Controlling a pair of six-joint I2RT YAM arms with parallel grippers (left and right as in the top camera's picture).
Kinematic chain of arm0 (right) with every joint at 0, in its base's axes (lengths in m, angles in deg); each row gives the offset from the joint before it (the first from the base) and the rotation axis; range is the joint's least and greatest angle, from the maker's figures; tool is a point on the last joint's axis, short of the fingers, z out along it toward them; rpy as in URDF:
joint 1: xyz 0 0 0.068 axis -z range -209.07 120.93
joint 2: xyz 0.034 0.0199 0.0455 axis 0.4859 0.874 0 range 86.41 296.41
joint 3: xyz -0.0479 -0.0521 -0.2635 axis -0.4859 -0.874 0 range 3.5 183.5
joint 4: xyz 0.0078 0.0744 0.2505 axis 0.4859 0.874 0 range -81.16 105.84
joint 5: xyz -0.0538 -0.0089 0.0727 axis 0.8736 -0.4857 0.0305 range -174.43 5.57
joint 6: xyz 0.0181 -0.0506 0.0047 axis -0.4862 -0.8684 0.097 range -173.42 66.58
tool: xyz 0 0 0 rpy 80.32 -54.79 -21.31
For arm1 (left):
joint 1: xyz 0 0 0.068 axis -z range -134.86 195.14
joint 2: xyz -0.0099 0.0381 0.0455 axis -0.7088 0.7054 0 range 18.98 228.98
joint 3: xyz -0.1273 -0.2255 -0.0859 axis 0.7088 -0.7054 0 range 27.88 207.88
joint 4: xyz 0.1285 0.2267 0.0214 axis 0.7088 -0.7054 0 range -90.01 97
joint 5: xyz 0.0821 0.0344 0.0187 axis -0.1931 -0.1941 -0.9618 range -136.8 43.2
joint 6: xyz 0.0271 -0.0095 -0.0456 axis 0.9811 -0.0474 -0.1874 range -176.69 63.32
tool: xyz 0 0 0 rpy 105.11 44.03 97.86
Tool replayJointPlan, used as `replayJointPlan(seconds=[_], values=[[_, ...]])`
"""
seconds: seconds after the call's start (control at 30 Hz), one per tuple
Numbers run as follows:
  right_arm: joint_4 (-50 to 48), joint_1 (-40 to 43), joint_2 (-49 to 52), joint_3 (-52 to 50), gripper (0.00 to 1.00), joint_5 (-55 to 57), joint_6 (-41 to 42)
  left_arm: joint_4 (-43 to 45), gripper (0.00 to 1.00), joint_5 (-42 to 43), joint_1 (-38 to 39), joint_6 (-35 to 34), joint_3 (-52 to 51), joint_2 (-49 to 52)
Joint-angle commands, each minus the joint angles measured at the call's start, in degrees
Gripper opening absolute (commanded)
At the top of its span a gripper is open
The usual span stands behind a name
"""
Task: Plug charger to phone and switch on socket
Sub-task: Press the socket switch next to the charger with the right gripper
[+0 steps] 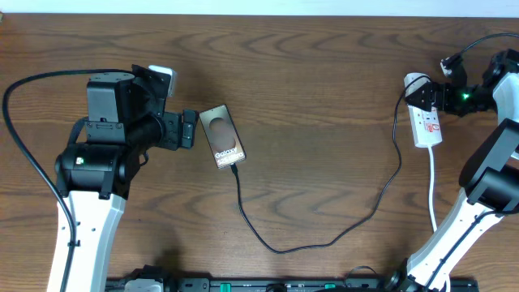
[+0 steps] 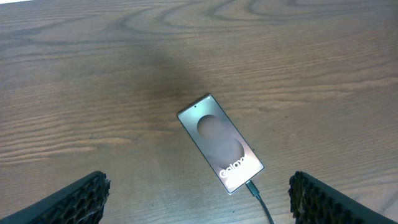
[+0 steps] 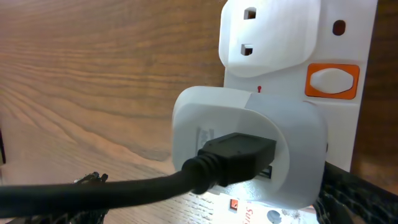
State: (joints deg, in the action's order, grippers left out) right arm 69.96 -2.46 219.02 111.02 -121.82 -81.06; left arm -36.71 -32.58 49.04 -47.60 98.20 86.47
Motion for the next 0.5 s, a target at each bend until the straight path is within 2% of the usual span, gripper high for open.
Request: replayJointPlan(seconds=[0.0, 0.47], values=[[4.48, 0.09, 2.71, -1.70, 0.99, -0.20, 0.74, -0.22, 0.93, -0.59, 0.04, 0.76, 0.42, -0.02], [11.30, 1.90, 2.71, 10.21, 0.99, 0.04, -1.66, -0.22, 0.93, -0.59, 0.04, 0.76, 0.42, -0.02]])
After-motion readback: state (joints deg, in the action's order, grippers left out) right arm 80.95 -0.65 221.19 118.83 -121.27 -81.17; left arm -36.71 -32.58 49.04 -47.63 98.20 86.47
